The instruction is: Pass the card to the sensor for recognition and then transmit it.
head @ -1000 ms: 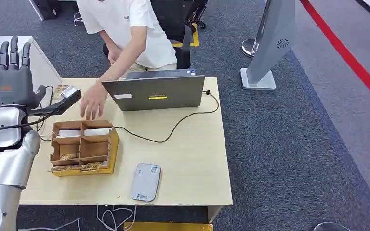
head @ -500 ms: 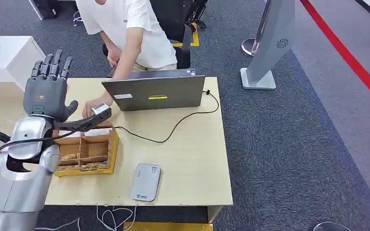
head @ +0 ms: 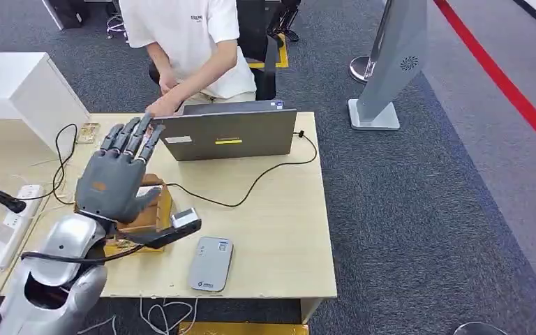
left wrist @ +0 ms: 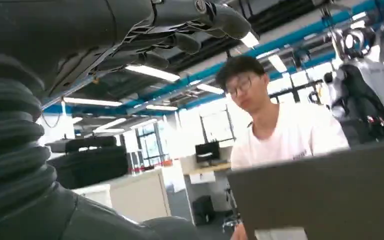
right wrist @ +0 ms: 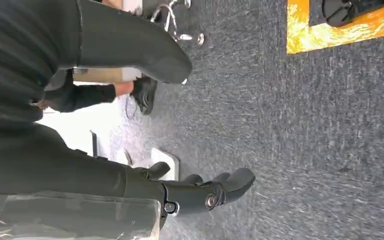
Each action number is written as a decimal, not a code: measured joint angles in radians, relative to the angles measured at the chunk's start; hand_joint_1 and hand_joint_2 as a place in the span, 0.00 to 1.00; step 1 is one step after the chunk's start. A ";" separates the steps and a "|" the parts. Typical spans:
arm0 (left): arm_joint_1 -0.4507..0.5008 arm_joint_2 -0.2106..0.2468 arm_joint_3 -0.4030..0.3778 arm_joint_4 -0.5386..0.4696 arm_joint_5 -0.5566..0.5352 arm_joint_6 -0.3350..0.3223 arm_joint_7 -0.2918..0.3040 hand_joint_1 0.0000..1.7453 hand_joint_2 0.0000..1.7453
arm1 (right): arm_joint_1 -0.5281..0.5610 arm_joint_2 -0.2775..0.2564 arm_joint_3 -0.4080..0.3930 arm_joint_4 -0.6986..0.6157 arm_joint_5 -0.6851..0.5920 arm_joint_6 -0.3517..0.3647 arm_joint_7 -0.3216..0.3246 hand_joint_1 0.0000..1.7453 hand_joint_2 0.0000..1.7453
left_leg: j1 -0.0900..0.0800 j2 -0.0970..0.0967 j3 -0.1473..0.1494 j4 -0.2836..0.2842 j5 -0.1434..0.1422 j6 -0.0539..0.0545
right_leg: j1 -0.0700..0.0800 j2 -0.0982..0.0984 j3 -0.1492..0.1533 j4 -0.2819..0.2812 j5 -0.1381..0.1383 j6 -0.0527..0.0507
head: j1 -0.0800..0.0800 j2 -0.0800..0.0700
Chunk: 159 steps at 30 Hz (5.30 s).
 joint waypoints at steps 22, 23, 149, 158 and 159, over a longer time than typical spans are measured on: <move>0.216 0.091 -0.009 0.051 0.017 0.079 0.018 0.00 1.00 | 0.009 0.000 -0.033 0.000 -0.001 0.003 0.073 0.00 1.00 | 0.000 0.000 0.000 0.000 0.000 0.000 | 0.000 0.000 0.000 0.000 0.000 0.000 | 0.000 0.000; 0.223 0.090 -0.009 0.056 0.017 0.084 0.018 0.00 1.00 | 0.010 0.000 -0.033 -0.001 -0.001 0.003 0.073 0.00 1.00 | 0.000 0.000 0.000 0.000 0.000 0.000 | 0.000 0.000 0.000 0.000 0.000 0.000 | 0.000 0.000; 0.338 -0.012 0.157 0.234 -0.188 0.141 0.093 1.00 1.00 | 0.017 -0.009 -0.033 -0.005 0.044 0.035 0.087 0.00 1.00 | 0.000 0.000 0.000 0.000 0.000 0.000 | 0.000 -0.001 0.000 0.000 -0.001 0.000 | 0.000 0.000; 0.333 -0.012 0.159 0.234 -0.173 0.165 0.075 1.00 1.00 | 0.018 -0.009 -0.033 -0.005 0.045 0.034 0.085 0.00 1.00 | 0.000 0.000 0.000 0.000 0.000 0.000 | 0.000 -0.001 0.000 0.000 -0.001 0.000 | 0.000 0.000; 0.333 -0.012 0.160 0.234 -0.172 0.177 0.072 1.00 1.00 | 0.018 -0.010 -0.033 -0.005 0.045 0.034 0.085 0.00 1.00 | 0.000 0.000 0.000 0.000 0.000 0.000 | 0.000 -0.001 0.000 0.000 -0.001 0.000 | 0.000 0.000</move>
